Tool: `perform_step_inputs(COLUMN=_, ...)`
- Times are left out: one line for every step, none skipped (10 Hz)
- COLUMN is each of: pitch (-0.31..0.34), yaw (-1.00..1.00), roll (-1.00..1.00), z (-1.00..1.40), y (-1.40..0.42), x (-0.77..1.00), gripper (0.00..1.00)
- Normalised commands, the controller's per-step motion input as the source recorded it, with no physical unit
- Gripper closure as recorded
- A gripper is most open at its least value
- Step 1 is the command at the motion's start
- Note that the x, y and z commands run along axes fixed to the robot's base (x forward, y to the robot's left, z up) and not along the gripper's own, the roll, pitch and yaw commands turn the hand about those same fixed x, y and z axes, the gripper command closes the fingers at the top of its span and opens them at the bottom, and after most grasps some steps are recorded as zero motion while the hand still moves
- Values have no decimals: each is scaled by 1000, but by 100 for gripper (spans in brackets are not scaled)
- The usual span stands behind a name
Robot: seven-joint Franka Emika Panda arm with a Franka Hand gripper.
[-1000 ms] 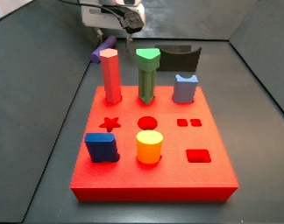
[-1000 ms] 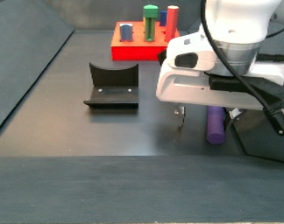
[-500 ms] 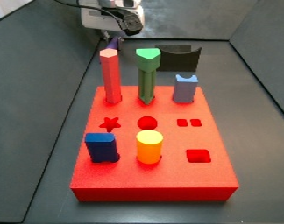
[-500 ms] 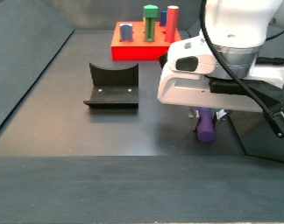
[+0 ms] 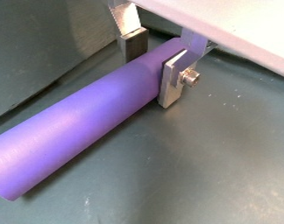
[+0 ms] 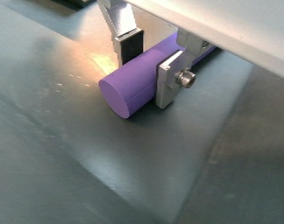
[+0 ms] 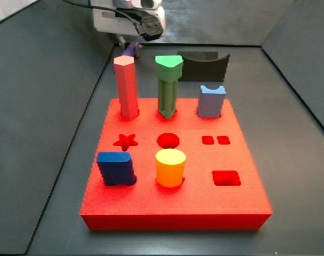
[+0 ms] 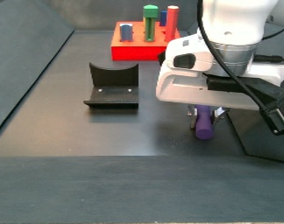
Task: Pick up the round object. Move up. Place the round object on the fixture. Regrasp the round object. Move to above the board. Insert the round object.
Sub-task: Pick up the round object, then move up.
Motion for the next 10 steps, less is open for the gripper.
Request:
perform_step_inputs(pitch=0, yaw=0, roll=0, z=0, y=0, x=0, gripper=100)
perform_step_inputs(pitch=0, yaw=0, roll=0, z=0, y=0, x=0, gripper=100)
perform_step_inputs(pitch=0, yaw=0, roll=0, z=0, y=0, x=0, gripper=100)
perform_step_inputs(pitch=0, yaw=0, roll=0, z=0, y=0, x=0, gripper=100)
perform_step_inputs(pitch=0, yaw=0, roll=0, z=0, y=0, x=0, gripper=100)
perform_step_inputs(pitch=0, yaw=0, roll=0, z=833, y=0, x=0, gripper=100)
perform_step_inputs(pitch=9, yaw=15, roll=-24, z=830, y=-96, x=-35, gripper=100)
perform_step_inputs(pitch=23, yaw=14, roll=-10, z=776, y=-80, x=-48, gripper=100)
perform_step_inputs(pitch=52, yaw=5, roll=25, z=645, y=-38, x=-34, gripper=100)
perform_step_inputs(pitch=87, yaw=-3, roll=42, z=539, y=-17, x=-21, gripper=100)
